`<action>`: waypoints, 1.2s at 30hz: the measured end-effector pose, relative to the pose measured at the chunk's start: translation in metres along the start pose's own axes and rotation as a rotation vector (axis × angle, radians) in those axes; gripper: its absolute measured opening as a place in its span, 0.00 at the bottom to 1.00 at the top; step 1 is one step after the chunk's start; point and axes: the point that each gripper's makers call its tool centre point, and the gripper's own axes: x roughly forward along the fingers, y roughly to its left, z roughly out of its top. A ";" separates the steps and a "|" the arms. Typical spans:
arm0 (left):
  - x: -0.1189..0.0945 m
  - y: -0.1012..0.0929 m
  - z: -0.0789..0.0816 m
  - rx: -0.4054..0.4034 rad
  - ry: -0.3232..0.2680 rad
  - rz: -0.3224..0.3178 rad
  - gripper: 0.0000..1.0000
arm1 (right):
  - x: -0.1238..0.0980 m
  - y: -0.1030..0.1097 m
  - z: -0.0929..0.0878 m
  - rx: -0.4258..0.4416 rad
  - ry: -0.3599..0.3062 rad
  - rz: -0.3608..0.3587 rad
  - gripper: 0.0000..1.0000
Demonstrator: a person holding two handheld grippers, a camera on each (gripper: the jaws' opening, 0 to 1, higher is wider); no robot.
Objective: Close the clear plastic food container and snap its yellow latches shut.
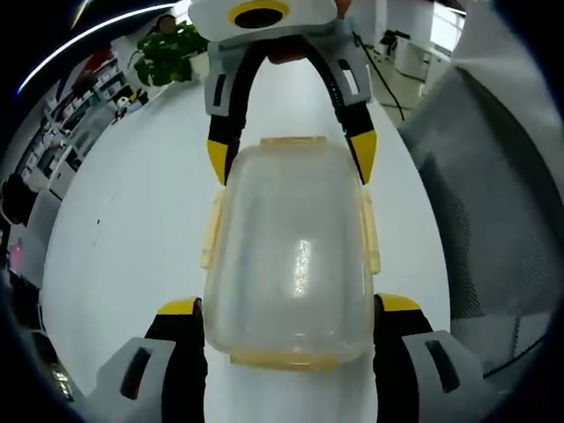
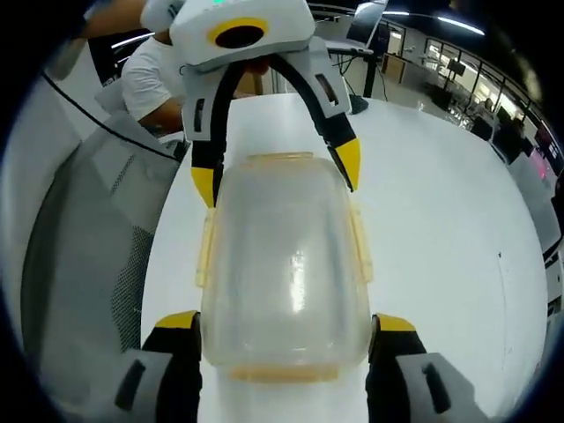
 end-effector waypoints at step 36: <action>0.004 0.073 -0.008 -0.007 -0.018 -0.020 0.77 | 0.001 -0.072 0.011 -0.014 0.020 0.010 0.77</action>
